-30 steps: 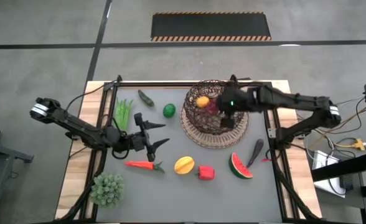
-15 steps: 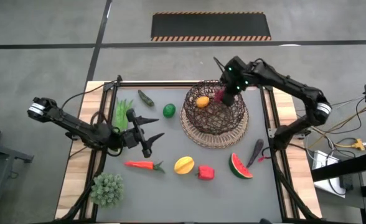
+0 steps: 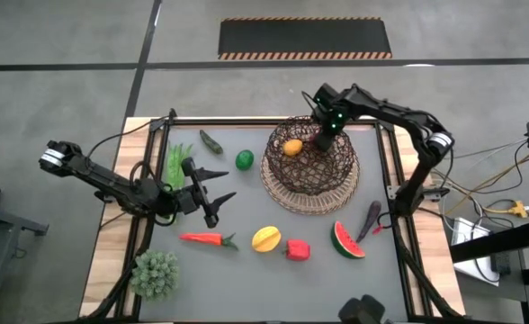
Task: Build produce basket
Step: Put the violet grapes into the basket
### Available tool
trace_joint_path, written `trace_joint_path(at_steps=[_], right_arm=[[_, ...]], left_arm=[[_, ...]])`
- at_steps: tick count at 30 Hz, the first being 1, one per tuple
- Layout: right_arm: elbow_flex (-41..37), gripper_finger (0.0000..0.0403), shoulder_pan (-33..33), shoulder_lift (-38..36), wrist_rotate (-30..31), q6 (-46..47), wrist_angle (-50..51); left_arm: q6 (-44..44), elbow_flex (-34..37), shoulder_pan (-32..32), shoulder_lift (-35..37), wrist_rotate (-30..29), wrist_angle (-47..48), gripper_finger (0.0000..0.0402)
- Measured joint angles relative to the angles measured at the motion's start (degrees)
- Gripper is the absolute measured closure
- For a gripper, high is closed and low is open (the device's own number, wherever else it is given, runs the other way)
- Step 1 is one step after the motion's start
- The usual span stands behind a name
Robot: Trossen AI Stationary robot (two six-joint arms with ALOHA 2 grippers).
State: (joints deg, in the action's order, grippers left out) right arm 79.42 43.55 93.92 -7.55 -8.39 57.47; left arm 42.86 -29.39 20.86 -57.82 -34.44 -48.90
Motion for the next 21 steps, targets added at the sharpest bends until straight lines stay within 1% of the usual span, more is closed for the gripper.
trace_joint_path(at_steps=[4,9,17,21], right_arm=[[0.0,0.0372,0.0,-0.04,0.28,-1.09,-0.28],[0.0,0.0339,0.0,-1.12,5.59,-1.14,-1.04],[-0.02,0.0257,0.0,-2.49,6.26,-0.35,-1.43],[-0.04,0.0222,0.0,-3.16,6.69,-0.18,-1.36]], left_arm=[[0.39,0.0,0.01,0.02,0.02,-0.01,0.0157],[1.07,0.0,-0.04,0.01,0.04,-0.03,0.0157],[1.09,0.0,-0.15,0.02,0.04,-0.04,0.0157],[1.09,0.03,-0.15,-0.01,-0.04,-0.03,0.0157]])
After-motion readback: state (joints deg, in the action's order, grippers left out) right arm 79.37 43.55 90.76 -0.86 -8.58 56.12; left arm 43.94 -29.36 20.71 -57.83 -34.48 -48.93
